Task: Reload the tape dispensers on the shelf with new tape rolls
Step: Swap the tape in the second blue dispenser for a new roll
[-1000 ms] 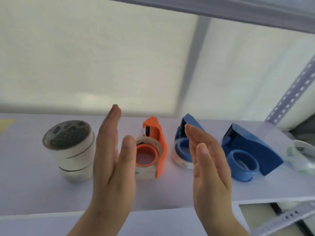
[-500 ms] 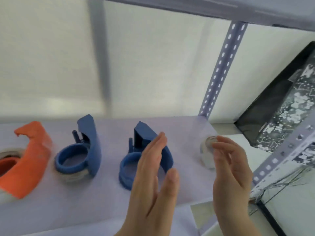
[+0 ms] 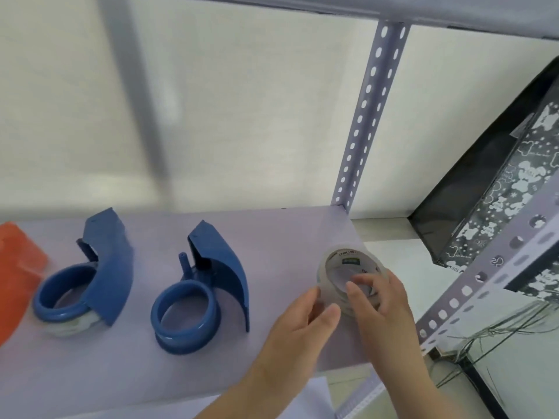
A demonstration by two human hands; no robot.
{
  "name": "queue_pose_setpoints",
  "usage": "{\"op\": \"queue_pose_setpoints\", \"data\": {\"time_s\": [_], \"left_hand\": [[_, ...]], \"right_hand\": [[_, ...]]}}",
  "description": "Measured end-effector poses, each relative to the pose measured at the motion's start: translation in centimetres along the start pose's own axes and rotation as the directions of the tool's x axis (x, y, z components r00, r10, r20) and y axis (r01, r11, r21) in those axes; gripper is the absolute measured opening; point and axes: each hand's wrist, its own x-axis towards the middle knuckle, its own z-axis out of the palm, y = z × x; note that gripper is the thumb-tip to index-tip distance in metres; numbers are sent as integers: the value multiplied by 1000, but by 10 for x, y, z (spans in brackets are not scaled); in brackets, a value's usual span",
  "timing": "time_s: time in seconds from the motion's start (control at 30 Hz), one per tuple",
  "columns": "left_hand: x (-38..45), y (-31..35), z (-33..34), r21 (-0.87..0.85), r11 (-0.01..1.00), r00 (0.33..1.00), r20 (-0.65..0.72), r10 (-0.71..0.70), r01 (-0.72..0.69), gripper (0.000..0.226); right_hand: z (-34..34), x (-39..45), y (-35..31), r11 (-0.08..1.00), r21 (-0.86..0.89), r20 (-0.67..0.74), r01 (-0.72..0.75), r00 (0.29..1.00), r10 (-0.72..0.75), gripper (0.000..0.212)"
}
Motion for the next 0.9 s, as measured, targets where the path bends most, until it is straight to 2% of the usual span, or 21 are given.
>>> {"op": "queue_pose_setpoints", "data": {"time_s": [0.13,0.2,0.33,0.43,0.57,0.7,0.77,0.9], "left_hand": [[-6,-4,-8,-5,1000,999,47,0,0,65],[-15,-4,-10,48,995,995,47,83,-86,76],[-36,9,-19,250,897,931,69,359,-364,75],[-54,20,-31,337,805,863,48,503,-488,75],[-73,25,-58,463,705,773,-64,631,-538,76],[-88,19,-98,572,657,682,-215,699,-492,69],[-96,13,-116,548,686,654,-300,695,-478,65],[-103,-2,-143,478,796,662,-464,588,-372,64]], "right_hand": [[0,-10,0,999,40,-57,14,998,-12,11],[1,-21,-5,994,108,-117,26,993,-14,16],[6,-42,-27,944,285,-287,167,954,-82,21],[9,-51,-49,898,350,-324,267,934,-152,26],[21,-57,-74,881,321,-250,348,928,-275,27],[48,-67,-93,881,245,-151,405,913,-378,25],[62,-73,-100,878,177,-93,444,896,-434,28],[85,-81,-107,832,-22,12,554,832,-554,24]]}}
